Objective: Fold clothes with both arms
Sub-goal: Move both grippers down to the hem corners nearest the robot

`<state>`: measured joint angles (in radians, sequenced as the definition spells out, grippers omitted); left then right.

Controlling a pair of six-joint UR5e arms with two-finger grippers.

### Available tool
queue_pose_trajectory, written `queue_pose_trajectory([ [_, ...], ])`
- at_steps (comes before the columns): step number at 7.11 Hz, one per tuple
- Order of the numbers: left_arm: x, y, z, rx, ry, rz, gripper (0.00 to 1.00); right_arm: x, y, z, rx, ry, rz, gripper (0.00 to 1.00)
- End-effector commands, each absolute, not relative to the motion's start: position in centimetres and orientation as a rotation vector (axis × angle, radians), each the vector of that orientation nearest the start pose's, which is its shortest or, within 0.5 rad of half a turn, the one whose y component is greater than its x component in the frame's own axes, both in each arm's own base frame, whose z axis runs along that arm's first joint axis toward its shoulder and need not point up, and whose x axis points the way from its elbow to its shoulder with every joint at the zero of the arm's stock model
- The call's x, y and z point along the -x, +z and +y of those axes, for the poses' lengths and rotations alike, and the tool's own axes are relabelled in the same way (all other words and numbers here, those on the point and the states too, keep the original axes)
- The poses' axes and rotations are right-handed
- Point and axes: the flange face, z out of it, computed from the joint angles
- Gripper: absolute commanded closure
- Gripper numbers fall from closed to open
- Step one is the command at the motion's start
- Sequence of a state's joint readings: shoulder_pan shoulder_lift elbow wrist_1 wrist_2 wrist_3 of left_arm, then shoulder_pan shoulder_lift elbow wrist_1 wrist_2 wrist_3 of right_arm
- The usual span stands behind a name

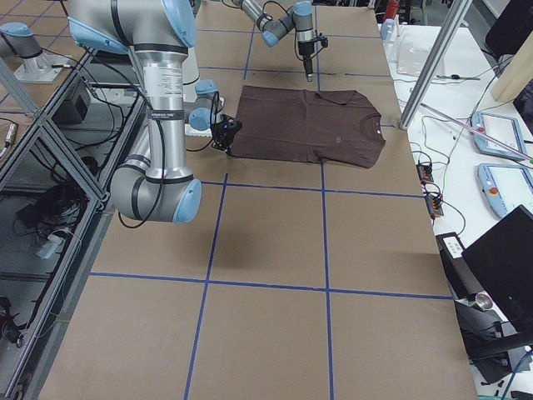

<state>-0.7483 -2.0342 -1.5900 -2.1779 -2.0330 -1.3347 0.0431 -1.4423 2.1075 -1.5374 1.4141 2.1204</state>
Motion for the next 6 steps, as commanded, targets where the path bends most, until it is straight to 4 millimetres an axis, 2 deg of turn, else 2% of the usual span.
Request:
queue_pose_trajectory([
  [1, -40.5, 30.1, -46.5, -0.061, -0.335, 1.177, 0.25, 48.6, 33.8, -17.1, 0.040, 0.624, -0.758, 1.00],
  [2, -40.5, 31.1, -40.6, -0.006, -0.341, 1.154, 0.25, 48.1, 33.0, -17.2, 0.044, 0.625, -0.776, 1.00],
  [3, -43.2, 32.1, -35.8, -0.004, -0.417, 1.121, 0.25, 47.7, 32.4, -17.3, 0.049, 0.627, -0.788, 1.00],
  [4, -44.9, 32.2, -33.0, 0.047, -0.466, 1.089, 0.25, 47.6, 32.4, -17.4, 0.054, 0.628, -0.788, 1.00],
  [6, -48.3, 33.6, -27.3, 0.116, -0.438, 0.954, 0.27, 47.6, 32.4, -17.5, 0.052, 0.630, -0.787, 1.00],
])
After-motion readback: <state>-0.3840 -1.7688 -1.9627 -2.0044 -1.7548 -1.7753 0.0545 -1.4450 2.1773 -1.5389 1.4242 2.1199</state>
